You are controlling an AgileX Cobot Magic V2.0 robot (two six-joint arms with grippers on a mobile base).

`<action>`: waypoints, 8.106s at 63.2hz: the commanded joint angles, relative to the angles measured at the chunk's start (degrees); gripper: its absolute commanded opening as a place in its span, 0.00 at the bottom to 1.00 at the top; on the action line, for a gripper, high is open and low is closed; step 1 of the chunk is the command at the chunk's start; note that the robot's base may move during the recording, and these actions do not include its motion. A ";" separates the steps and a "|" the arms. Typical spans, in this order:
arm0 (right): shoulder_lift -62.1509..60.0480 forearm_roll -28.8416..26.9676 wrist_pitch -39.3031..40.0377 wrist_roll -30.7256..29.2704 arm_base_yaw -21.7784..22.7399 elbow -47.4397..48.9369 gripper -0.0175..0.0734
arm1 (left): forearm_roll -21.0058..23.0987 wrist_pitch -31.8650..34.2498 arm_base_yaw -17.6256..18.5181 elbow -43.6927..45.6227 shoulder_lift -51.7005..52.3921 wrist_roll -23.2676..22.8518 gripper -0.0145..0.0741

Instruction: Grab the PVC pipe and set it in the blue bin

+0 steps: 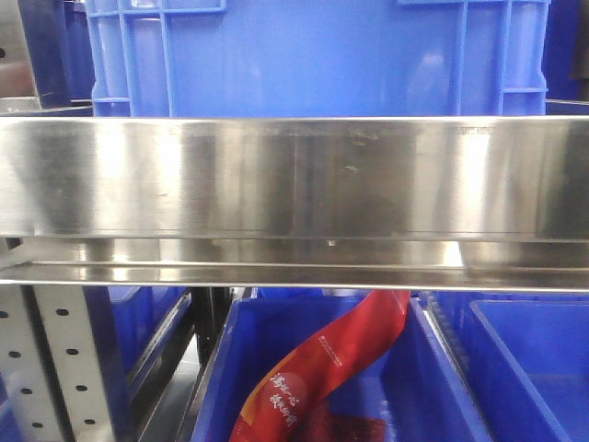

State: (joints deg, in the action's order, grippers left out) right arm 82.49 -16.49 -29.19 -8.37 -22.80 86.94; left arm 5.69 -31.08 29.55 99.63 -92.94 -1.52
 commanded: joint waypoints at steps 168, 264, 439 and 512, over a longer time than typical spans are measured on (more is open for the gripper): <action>-40.38 5.82 23.40 -0.31 4.11 -40.95 0.01 | 0.00 26.14 -6.02 -55.10 49.13 -0.05 0.04; -65.92 14.14 30.10 5.83 23.78 -73.73 0.01 | 0.00 27.02 -6.02 -55.13 50.35 -0.05 0.04; -82.49 14.23 27.94 5.83 24.47 -86.94 0.01 | -0.42 31.86 -16.75 -83.43 69.97 -0.05 0.04; -82.49 14.23 27.94 5.83 24.47 -86.94 0.01 | -7.03 30.60 -25.75 -99.63 92.94 -0.05 0.04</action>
State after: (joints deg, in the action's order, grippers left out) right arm 0.20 -2.67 -2.22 -2.51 1.47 0.12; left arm -1.09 -1.65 3.55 -0.06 -0.34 -1.52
